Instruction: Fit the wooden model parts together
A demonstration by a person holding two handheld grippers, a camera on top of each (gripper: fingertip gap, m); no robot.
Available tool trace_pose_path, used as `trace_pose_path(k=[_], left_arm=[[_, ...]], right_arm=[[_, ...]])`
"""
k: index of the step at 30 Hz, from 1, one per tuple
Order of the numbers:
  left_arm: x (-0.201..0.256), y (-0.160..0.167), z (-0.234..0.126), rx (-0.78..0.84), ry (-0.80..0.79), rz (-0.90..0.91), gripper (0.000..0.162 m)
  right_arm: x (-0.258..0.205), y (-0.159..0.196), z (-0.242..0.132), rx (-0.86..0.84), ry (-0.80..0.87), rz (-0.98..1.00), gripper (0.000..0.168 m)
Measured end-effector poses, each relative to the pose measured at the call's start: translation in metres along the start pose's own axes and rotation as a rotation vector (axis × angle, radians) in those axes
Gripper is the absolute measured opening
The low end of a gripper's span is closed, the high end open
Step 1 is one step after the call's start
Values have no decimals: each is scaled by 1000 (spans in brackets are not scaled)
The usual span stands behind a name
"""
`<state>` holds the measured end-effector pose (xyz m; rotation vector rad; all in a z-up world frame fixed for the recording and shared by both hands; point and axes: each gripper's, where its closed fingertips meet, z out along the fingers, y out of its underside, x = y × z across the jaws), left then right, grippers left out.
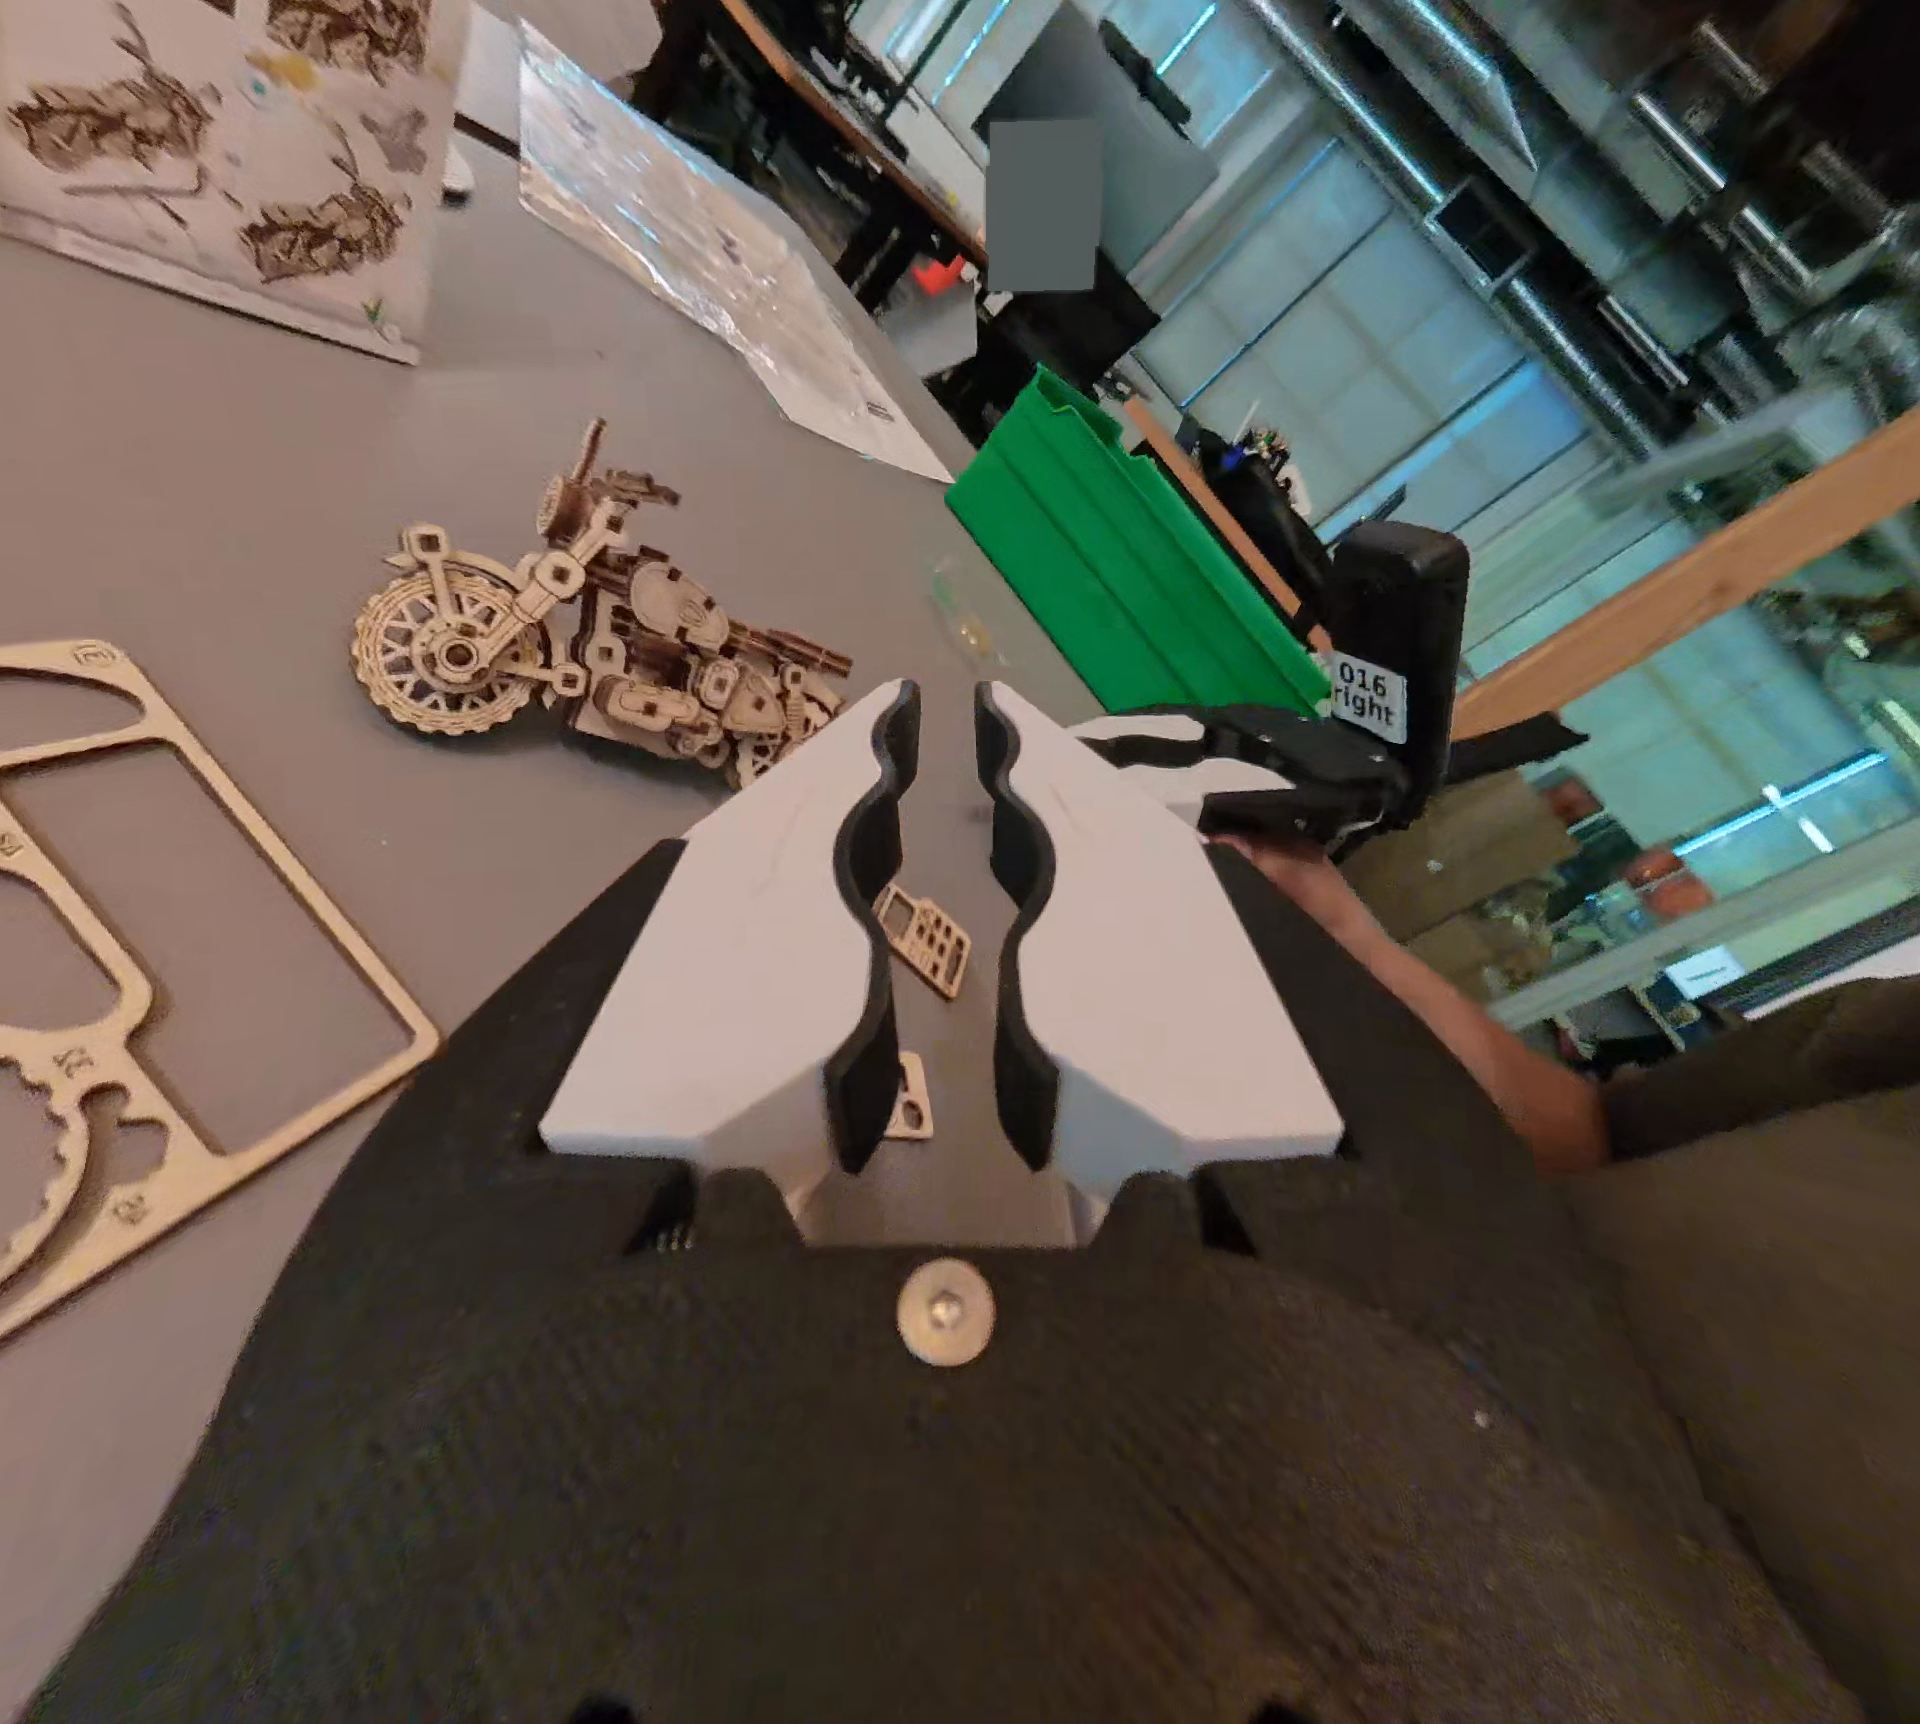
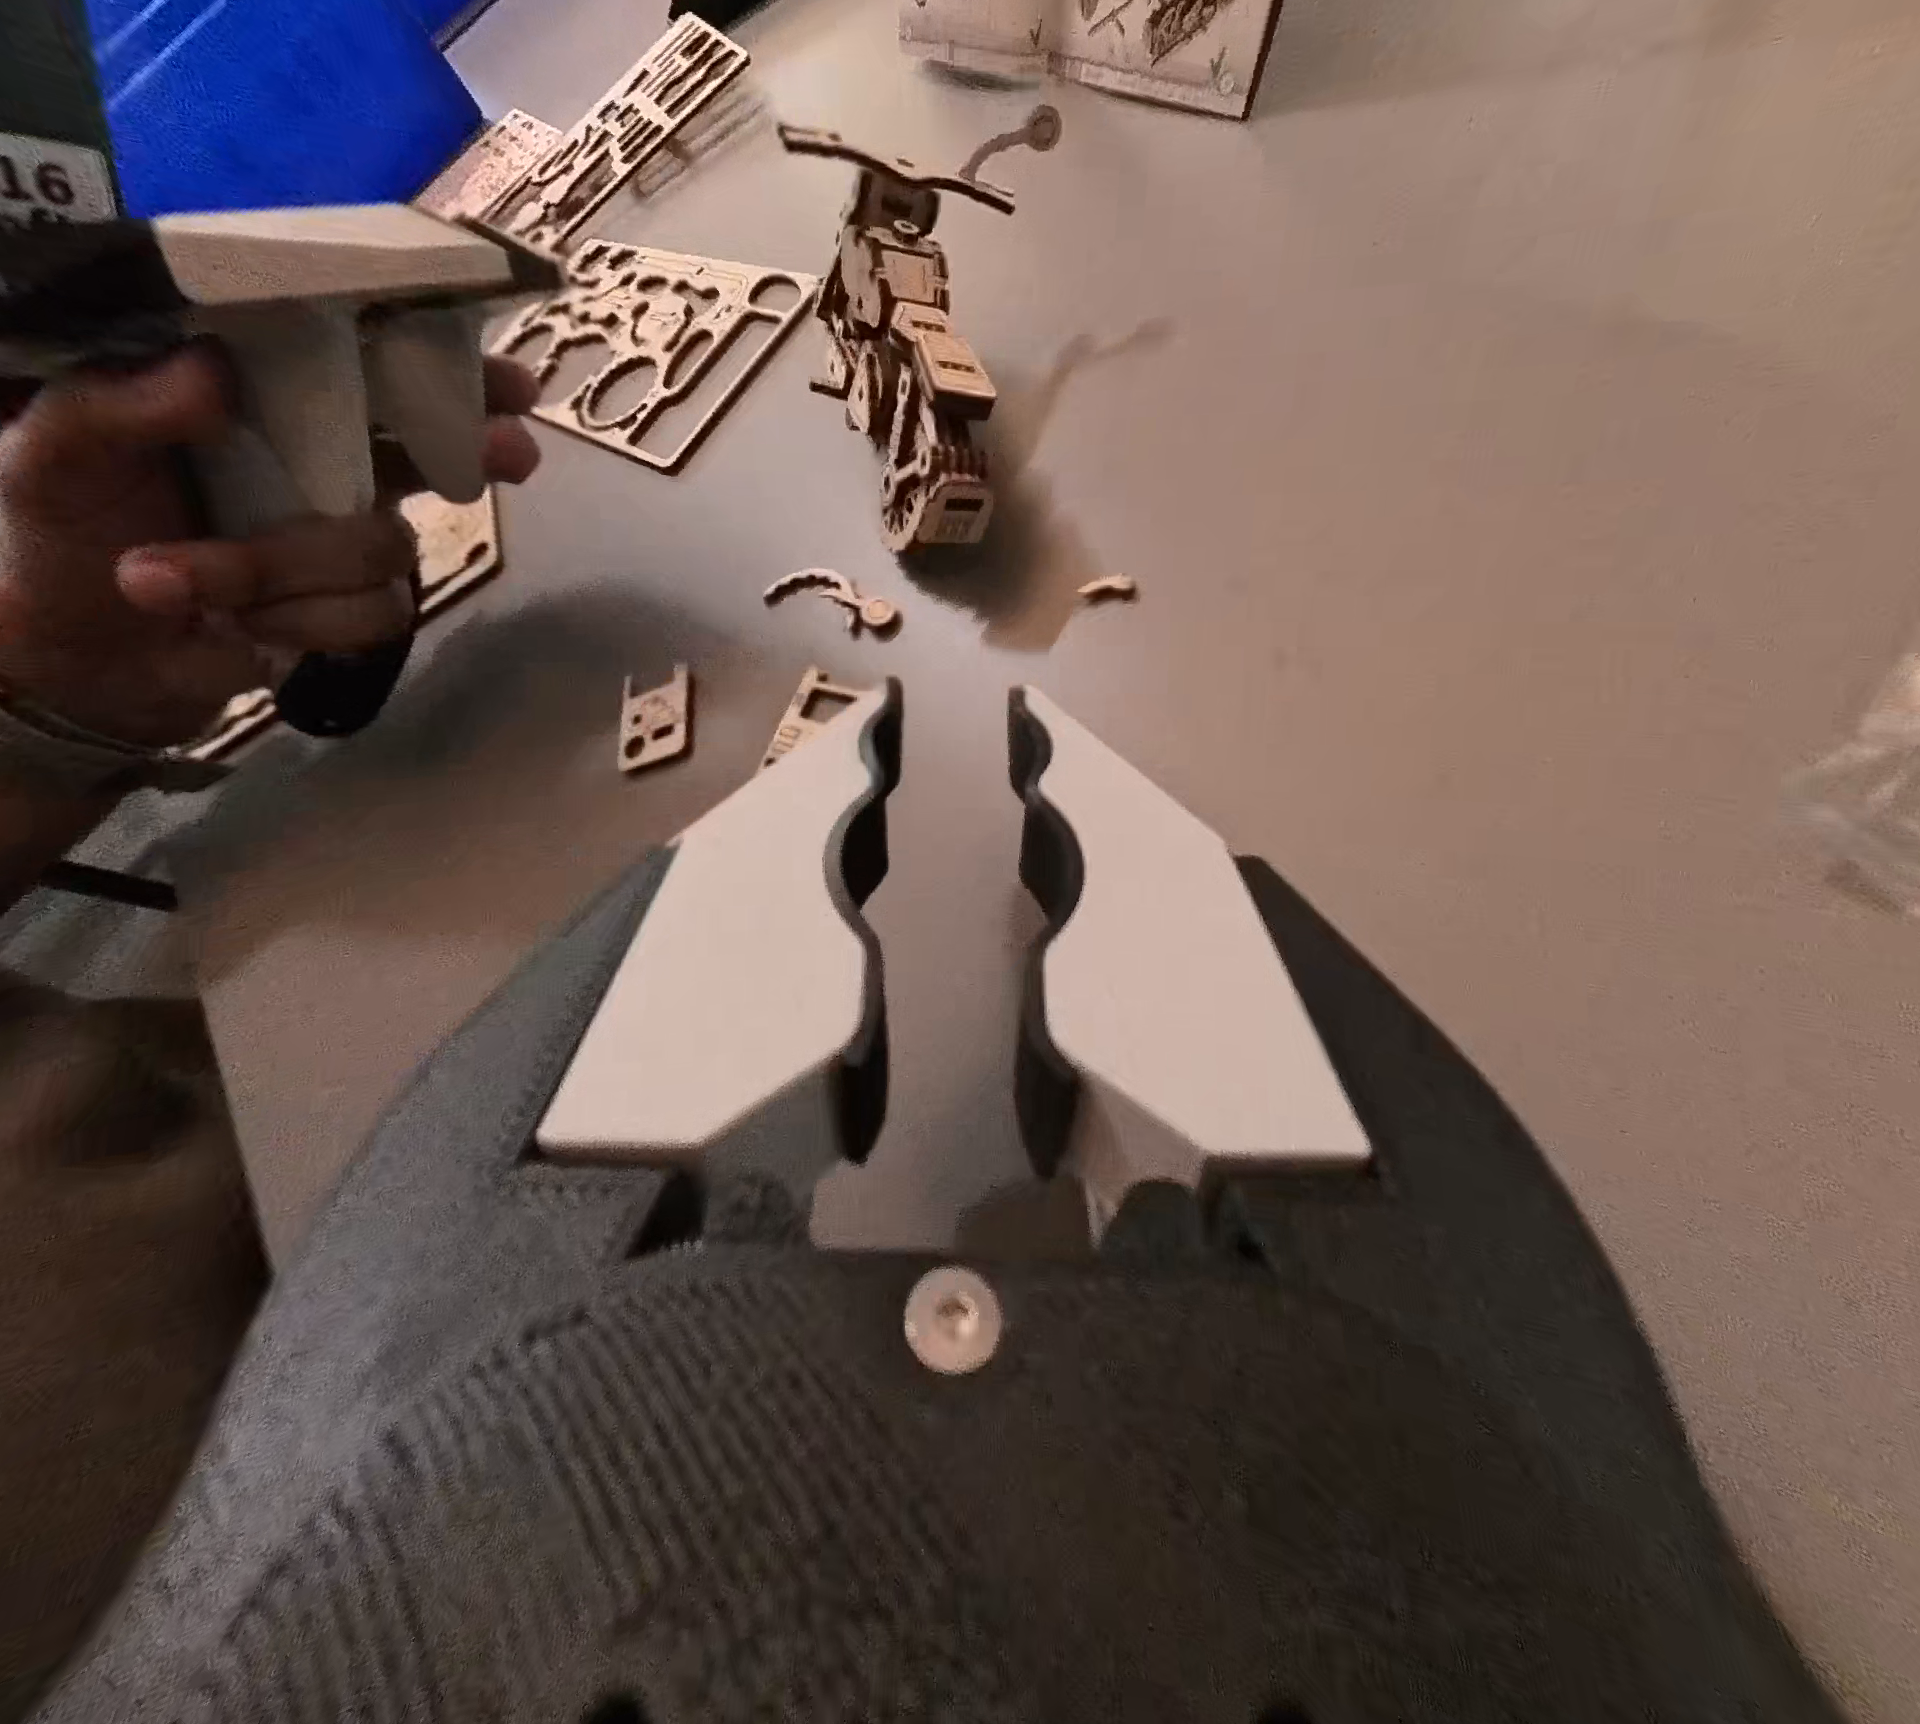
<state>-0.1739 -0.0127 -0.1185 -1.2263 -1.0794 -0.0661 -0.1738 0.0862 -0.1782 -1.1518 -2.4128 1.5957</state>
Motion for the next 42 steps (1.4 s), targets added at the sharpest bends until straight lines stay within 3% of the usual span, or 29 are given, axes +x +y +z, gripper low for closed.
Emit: trace_pose_path(k=[5,13,19,23,26,42], left_arm=[[6,0,3,-1,32,-11,12],[24,29,14,-102,41,117,17],[24,45,20,-164,-3,235,21],[8,39,20,-132,-121,288,53],[-1,35,18,-129,-187,337,60],[2,45,20,-171,-164,289,60]], right_arm=[[1,0,14,-60,-25,-31,19],[-12,13,-1,-52,-89,60,24],[-22,21,2,-88,-41,-65,25],[-24,28,6,-133,-26,-112,26],[-26,32,8,-156,-19,-142,27],[-29,39,11,-199,-1,-206,30]])
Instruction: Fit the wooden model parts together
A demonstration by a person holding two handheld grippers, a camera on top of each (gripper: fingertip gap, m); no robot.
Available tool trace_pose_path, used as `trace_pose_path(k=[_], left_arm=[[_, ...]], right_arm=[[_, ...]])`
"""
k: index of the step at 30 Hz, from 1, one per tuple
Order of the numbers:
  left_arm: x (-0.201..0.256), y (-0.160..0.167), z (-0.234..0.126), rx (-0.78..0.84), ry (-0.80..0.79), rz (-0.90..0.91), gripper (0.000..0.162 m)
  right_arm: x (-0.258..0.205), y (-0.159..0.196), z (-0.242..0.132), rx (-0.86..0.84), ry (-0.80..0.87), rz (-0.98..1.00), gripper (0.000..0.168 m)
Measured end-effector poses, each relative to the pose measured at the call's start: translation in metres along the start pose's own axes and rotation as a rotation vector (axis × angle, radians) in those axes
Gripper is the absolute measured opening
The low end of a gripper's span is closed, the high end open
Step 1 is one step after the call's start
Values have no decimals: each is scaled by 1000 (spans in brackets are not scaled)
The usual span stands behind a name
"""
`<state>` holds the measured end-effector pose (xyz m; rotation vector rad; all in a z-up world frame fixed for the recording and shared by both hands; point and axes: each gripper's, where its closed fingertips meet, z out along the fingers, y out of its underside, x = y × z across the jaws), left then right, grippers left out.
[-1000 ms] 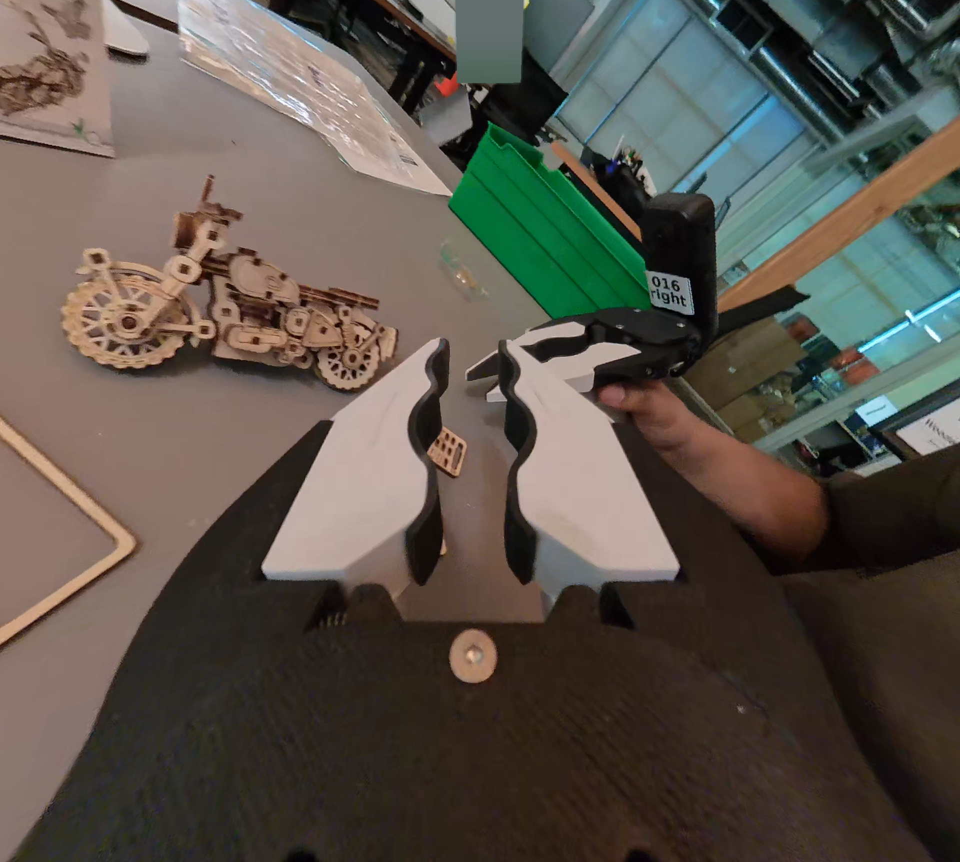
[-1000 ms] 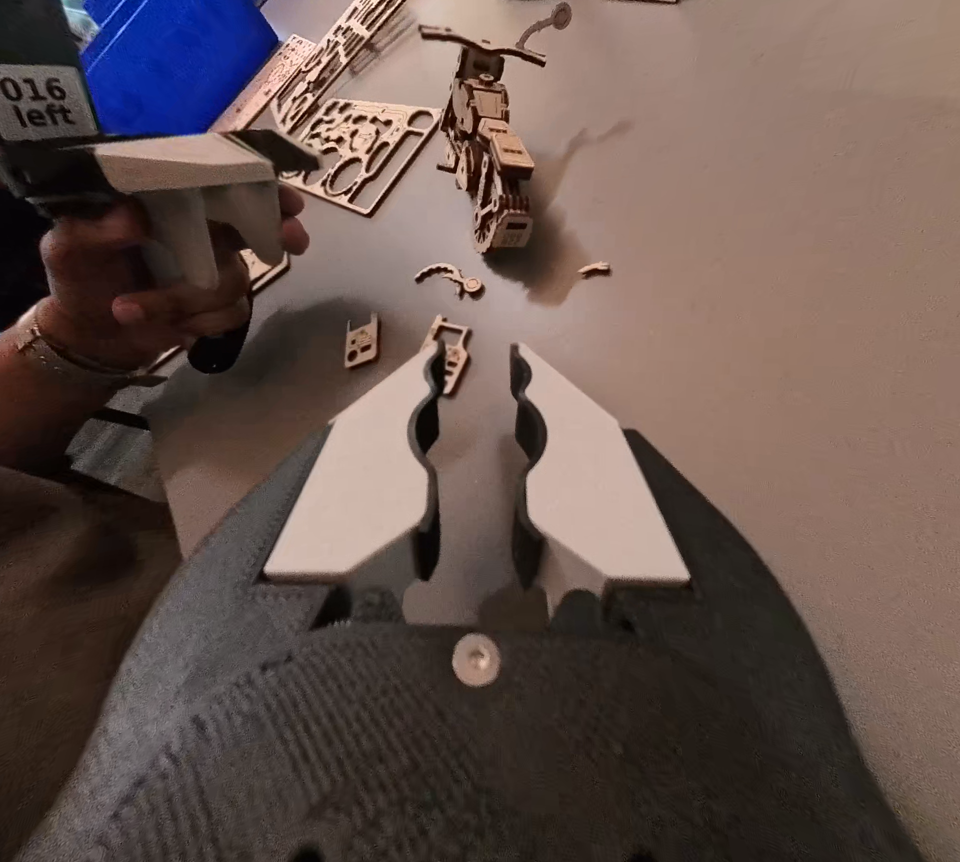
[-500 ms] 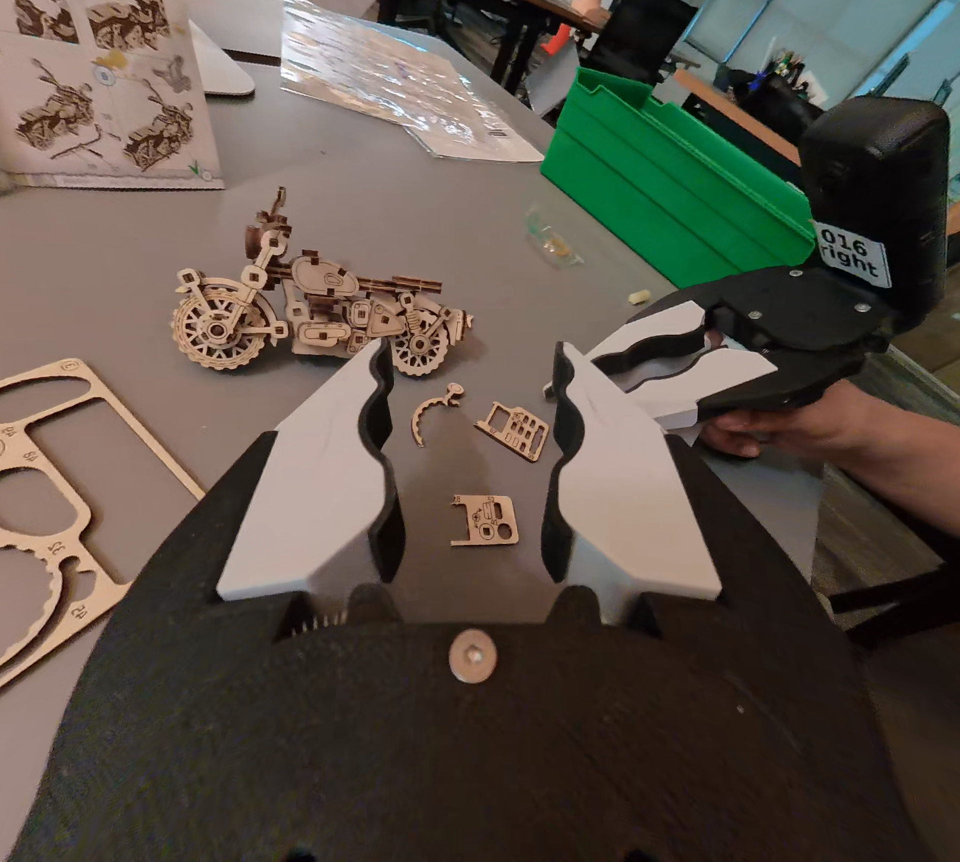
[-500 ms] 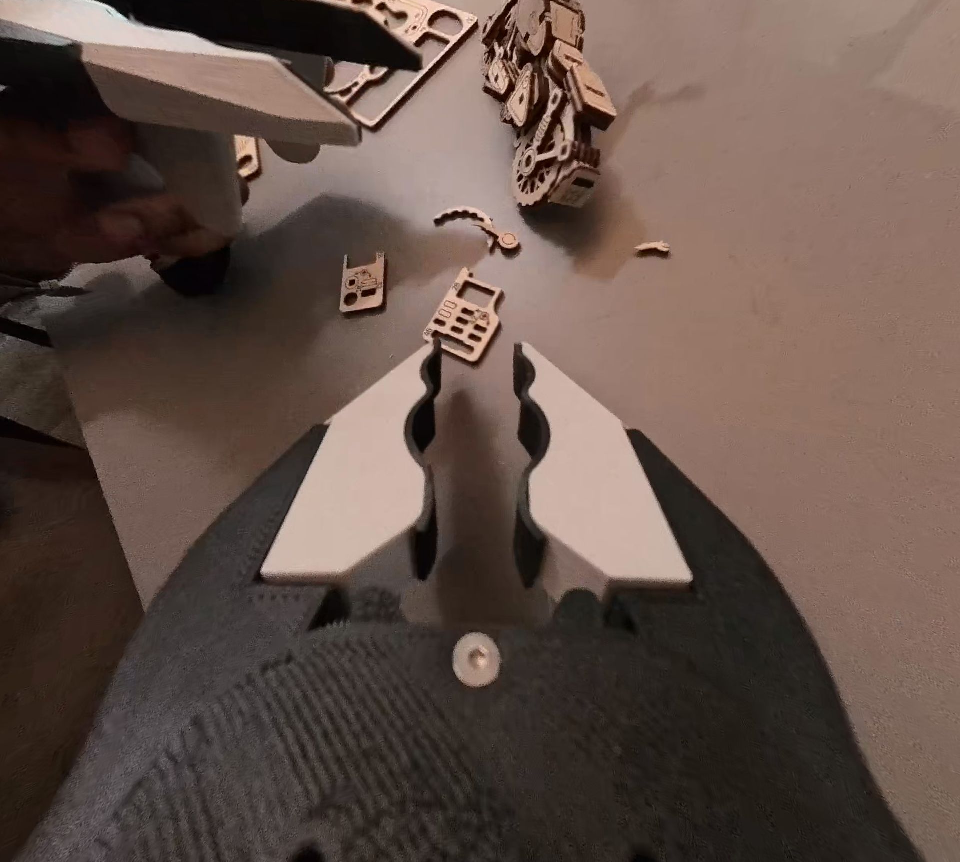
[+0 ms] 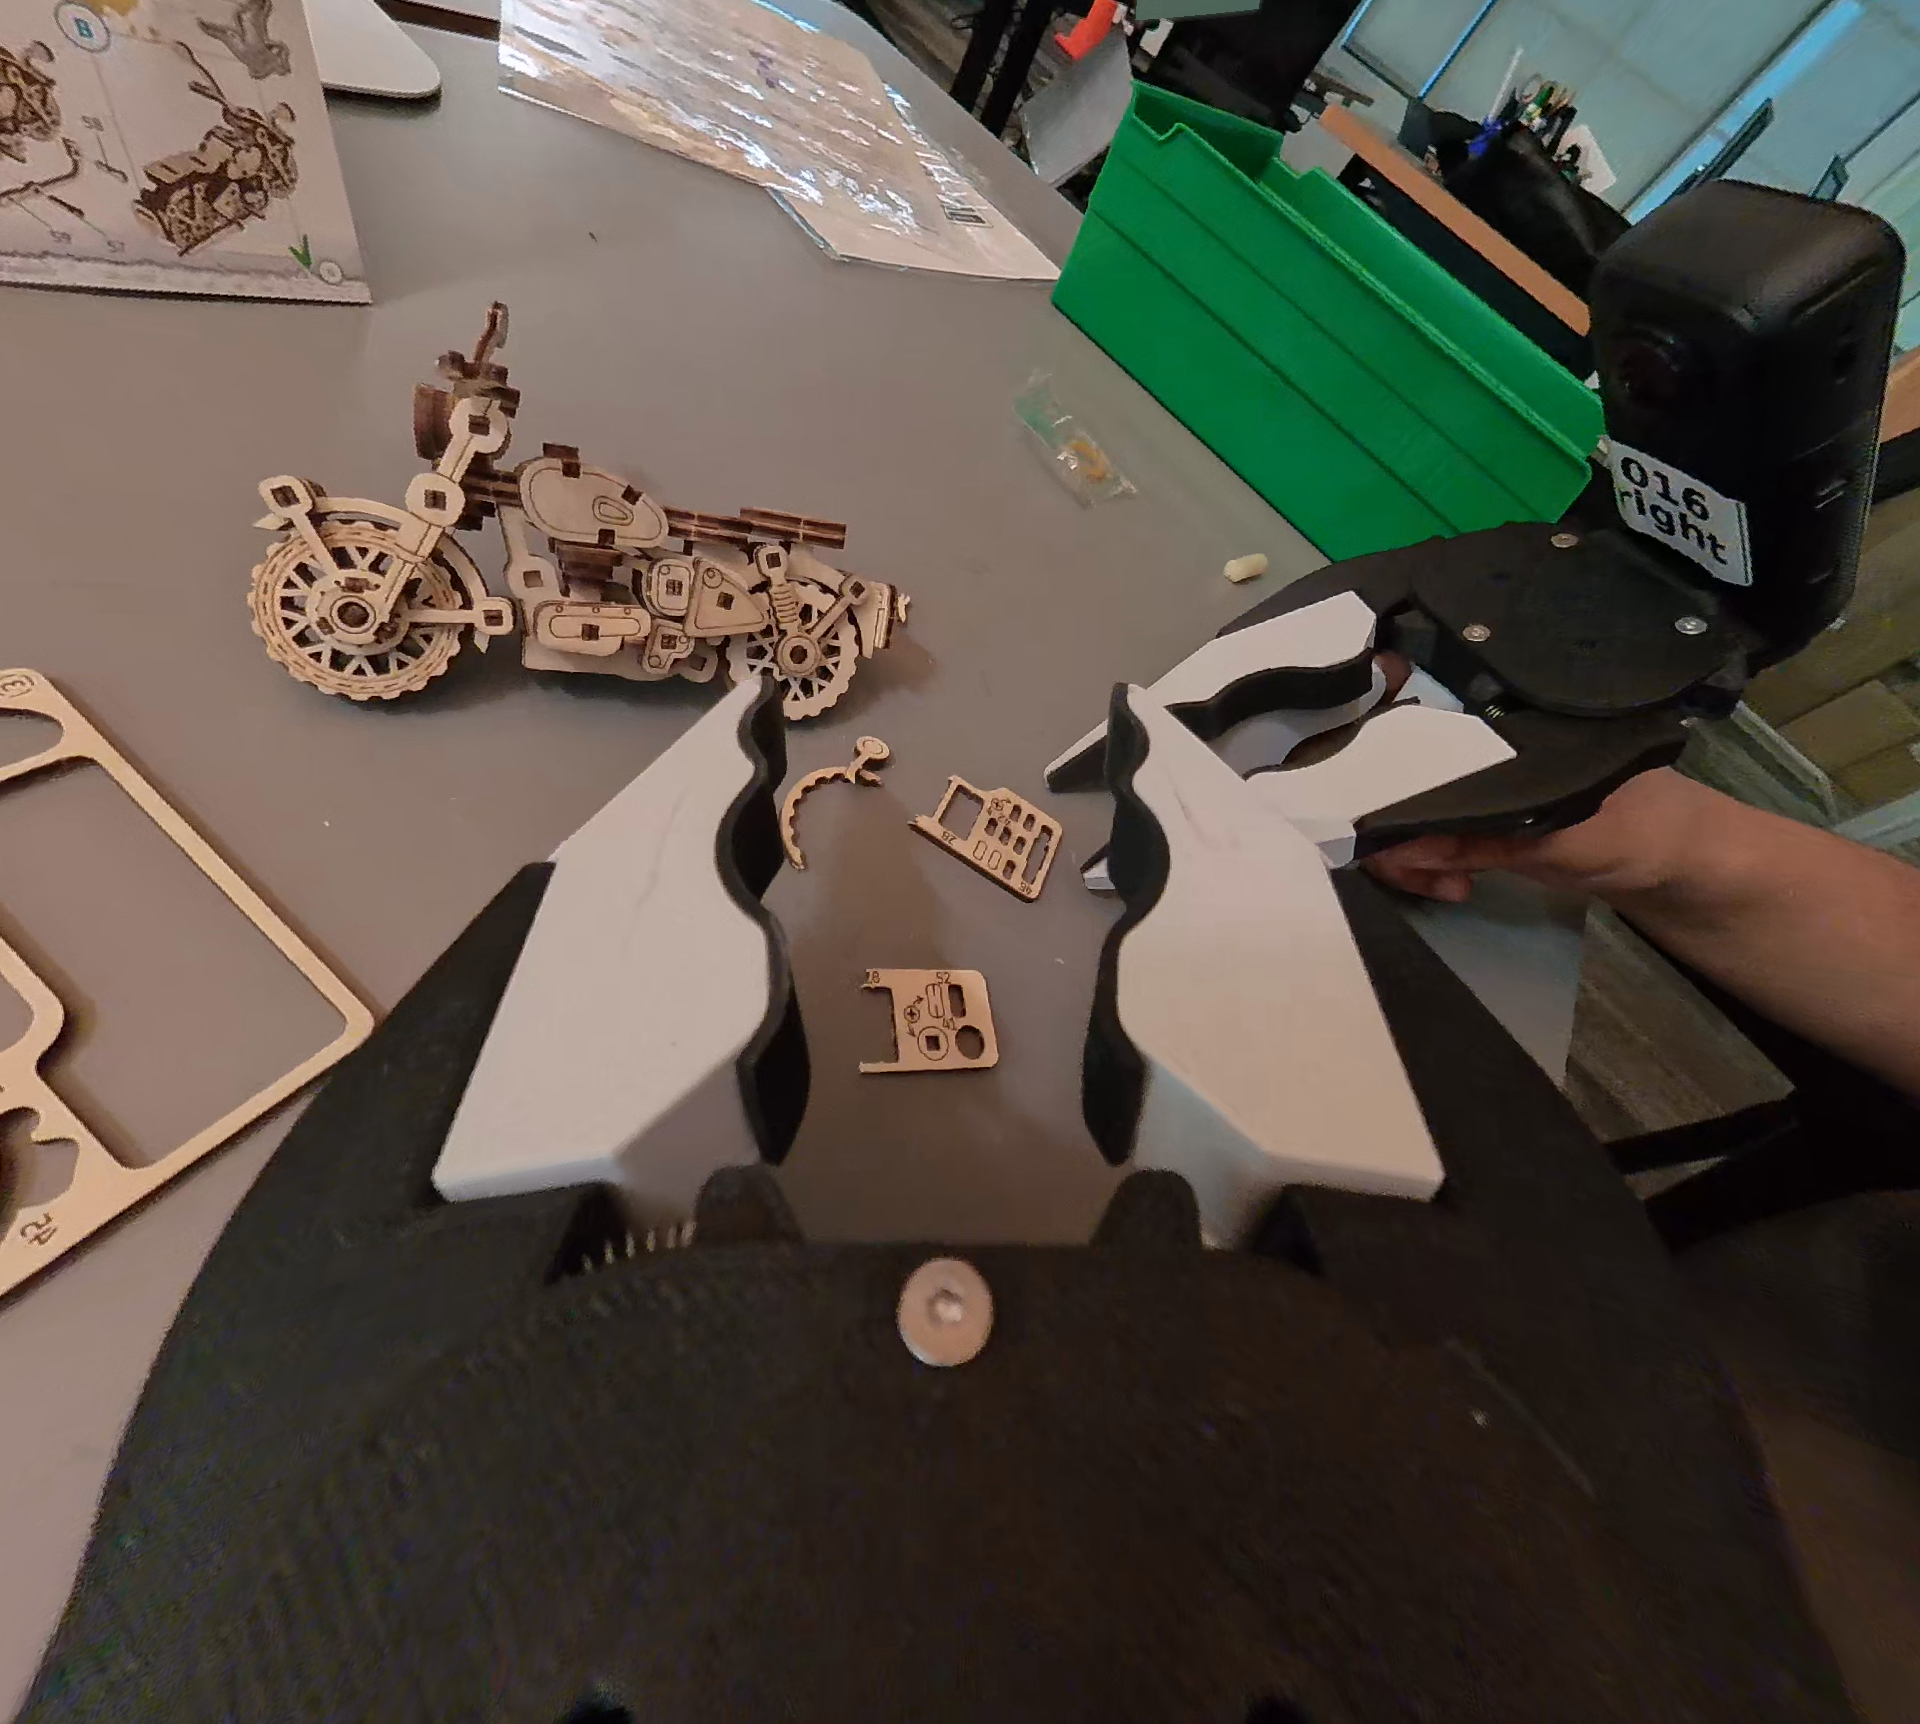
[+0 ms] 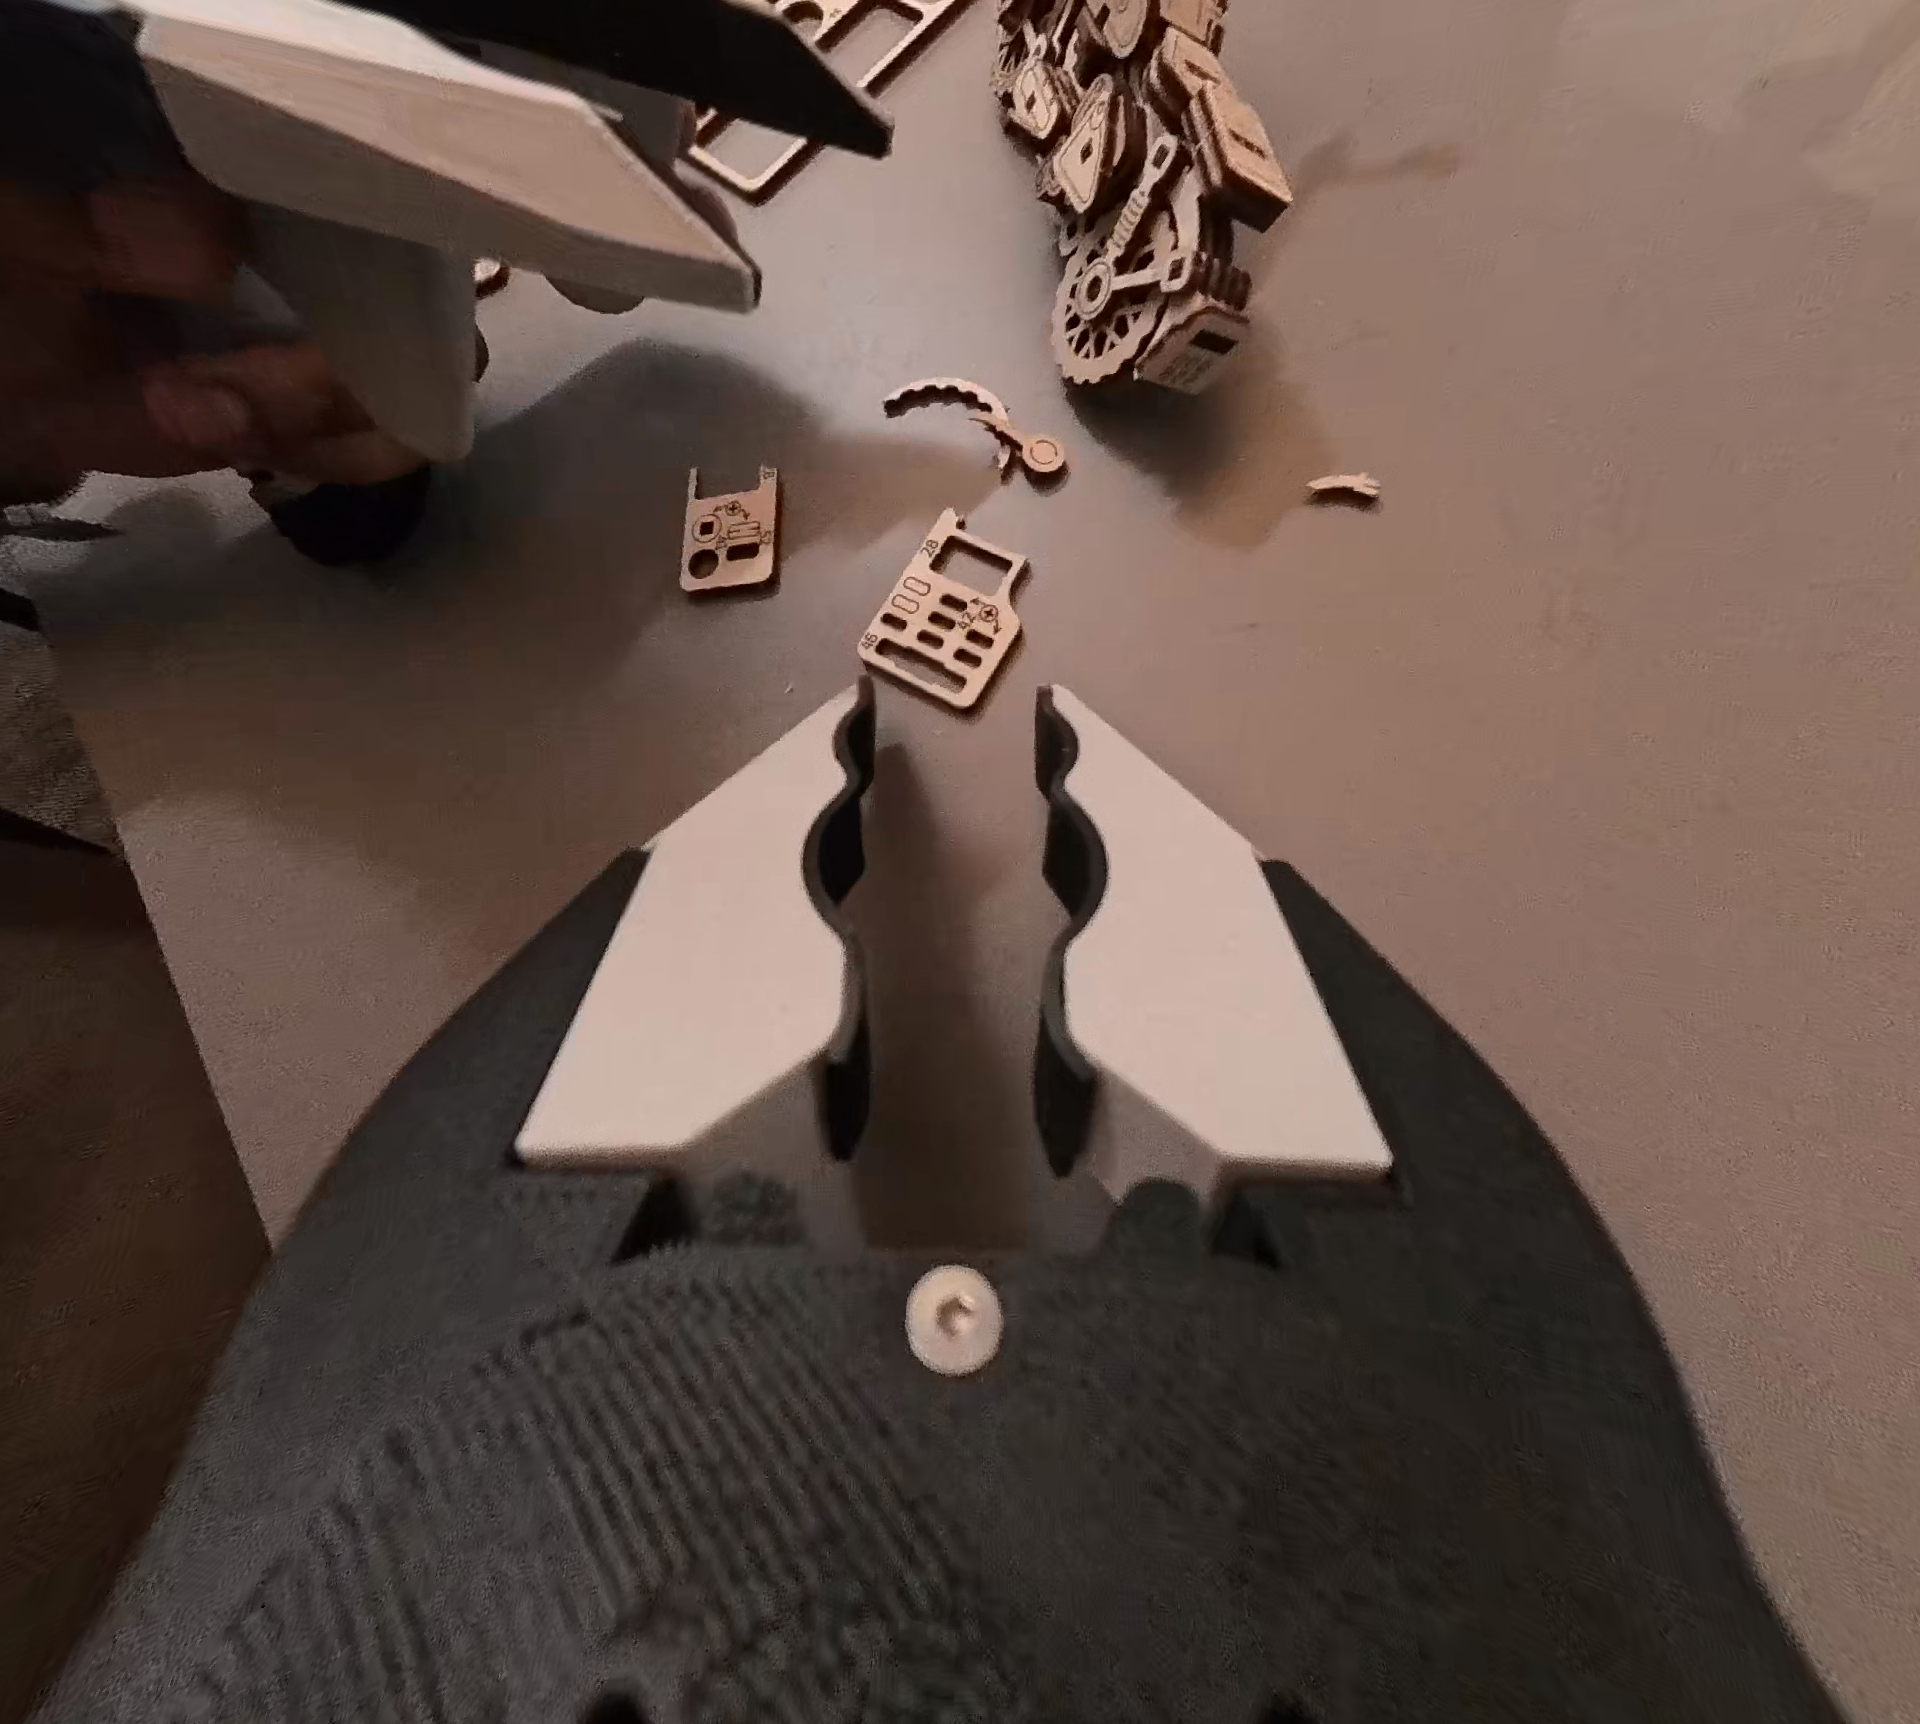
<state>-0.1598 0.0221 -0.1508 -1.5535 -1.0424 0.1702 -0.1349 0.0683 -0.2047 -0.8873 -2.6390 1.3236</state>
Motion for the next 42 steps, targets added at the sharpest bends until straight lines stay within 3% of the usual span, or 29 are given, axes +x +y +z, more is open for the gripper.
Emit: trace_pose_path(k=[12,18,42], left_arm=[[-5,-5,-13,65,92,-154,67],[-2,-2,-19,69,95,-146,68],[0,1,-19,52,129,-184,65]], right_arm=[[2,-5,6,-4,-3,-7,27],[0,-10,14,-10,90,-167,30],[-3,-12,14,0,64,-164,32]])
